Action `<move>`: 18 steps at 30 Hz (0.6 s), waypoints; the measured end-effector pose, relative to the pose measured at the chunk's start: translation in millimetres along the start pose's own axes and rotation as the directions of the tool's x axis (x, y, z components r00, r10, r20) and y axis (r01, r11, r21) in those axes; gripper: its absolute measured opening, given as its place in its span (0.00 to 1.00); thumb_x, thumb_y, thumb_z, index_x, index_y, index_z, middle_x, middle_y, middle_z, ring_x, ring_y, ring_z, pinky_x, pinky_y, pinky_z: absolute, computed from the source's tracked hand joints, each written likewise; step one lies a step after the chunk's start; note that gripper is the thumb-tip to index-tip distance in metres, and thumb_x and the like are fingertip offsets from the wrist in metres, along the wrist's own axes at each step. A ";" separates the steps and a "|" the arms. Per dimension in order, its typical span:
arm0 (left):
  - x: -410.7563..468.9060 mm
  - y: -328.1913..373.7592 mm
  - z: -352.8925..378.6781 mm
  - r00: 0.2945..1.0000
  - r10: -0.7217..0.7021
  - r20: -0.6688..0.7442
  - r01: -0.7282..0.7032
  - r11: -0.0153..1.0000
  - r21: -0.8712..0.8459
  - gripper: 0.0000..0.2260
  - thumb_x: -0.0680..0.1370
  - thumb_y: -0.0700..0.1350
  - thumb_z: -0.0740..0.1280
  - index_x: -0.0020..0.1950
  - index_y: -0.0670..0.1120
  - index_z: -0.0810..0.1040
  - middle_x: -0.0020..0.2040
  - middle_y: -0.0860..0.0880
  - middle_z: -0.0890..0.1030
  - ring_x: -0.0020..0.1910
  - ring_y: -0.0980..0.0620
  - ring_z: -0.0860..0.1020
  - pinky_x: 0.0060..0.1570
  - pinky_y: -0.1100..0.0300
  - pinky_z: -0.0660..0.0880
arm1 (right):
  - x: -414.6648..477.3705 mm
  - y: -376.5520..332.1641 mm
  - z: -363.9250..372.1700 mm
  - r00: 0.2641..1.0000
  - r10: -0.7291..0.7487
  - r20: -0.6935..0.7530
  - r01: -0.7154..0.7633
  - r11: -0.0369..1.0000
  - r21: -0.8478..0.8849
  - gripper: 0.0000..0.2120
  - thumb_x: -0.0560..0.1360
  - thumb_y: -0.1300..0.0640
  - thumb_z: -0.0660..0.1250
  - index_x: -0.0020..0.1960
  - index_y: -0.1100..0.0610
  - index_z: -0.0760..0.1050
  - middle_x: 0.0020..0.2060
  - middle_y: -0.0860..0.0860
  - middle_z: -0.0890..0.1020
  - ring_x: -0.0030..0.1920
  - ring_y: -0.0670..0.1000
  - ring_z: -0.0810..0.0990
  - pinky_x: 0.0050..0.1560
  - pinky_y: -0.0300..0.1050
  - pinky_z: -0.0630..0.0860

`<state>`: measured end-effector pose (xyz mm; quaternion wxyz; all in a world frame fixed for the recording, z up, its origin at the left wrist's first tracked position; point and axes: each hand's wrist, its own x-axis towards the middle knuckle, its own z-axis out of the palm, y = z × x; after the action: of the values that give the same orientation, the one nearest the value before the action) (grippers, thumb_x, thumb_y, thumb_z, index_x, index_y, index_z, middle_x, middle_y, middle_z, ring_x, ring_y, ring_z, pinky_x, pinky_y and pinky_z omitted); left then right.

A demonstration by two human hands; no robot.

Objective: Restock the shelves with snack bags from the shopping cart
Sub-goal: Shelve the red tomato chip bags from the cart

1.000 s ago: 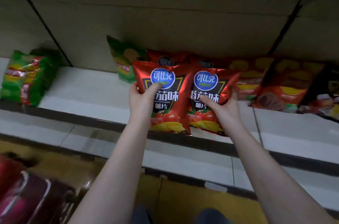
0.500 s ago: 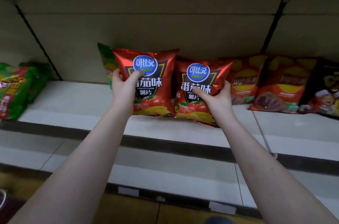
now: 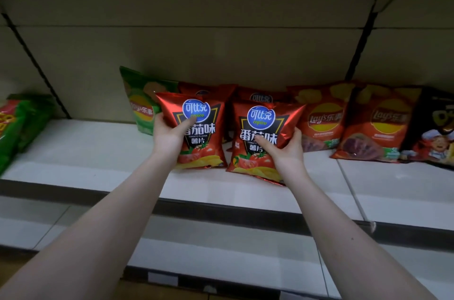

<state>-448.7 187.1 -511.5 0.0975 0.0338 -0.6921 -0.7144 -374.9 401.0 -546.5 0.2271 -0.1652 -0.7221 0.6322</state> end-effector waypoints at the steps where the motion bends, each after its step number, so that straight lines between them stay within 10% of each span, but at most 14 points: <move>1: 1.1 -3.9 3.2 1.000 -0.001 -0.001 0.001 1.000 0.008 0.28 0.70 0.42 0.76 0.65 0.42 0.69 0.55 0.46 0.80 0.53 0.47 0.80 0.56 0.51 0.76 | 1.5 2.1 0.3 1.000 0.002 0.000 -0.002 1.000 0.005 0.37 0.66 0.55 0.77 0.69 0.56 0.60 0.50 0.43 0.74 0.48 0.42 0.75 0.55 0.42 0.73; 9: 13.7 -23.9 10.1 1.000 -0.031 -0.003 0.031 0.999 0.027 0.29 0.71 0.44 0.75 0.68 0.43 0.67 0.57 0.47 0.78 0.54 0.49 0.77 0.54 0.53 0.74 | 15.1 6.9 8.6 1.000 -0.012 0.006 0.012 0.999 -0.040 0.38 0.64 0.57 0.79 0.67 0.55 0.61 0.58 0.52 0.76 0.57 0.50 0.76 0.58 0.45 0.73; 15: 17.5 -26.5 5.0 0.995 -0.080 0.060 0.079 0.997 0.025 0.33 0.71 0.47 0.75 0.72 0.48 0.65 0.63 0.46 0.78 0.59 0.46 0.78 0.62 0.45 0.74 | 18.7 25.1 10.6 1.000 -0.026 0.007 0.027 0.990 -0.140 0.56 0.48 0.29 0.74 0.69 0.53 0.62 0.61 0.53 0.75 0.62 0.54 0.74 0.62 0.58 0.73; 18: 13.7 -24.5 3.8 0.989 -0.112 0.093 0.117 0.992 -0.049 0.37 0.72 0.46 0.75 0.76 0.49 0.60 0.66 0.46 0.76 0.63 0.46 0.76 0.64 0.44 0.72 | 9.7 12.3 5.6 1.000 -0.018 0.021 0.021 0.993 -0.114 0.53 0.51 0.37 0.79 0.70 0.53 0.62 0.62 0.52 0.75 0.62 0.52 0.75 0.63 0.55 0.73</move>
<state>-465.1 188.8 -534.5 0.0259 0.0383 -0.6732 -0.7381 -386.7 403.2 -558.1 0.2163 -0.1646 -0.7608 0.5893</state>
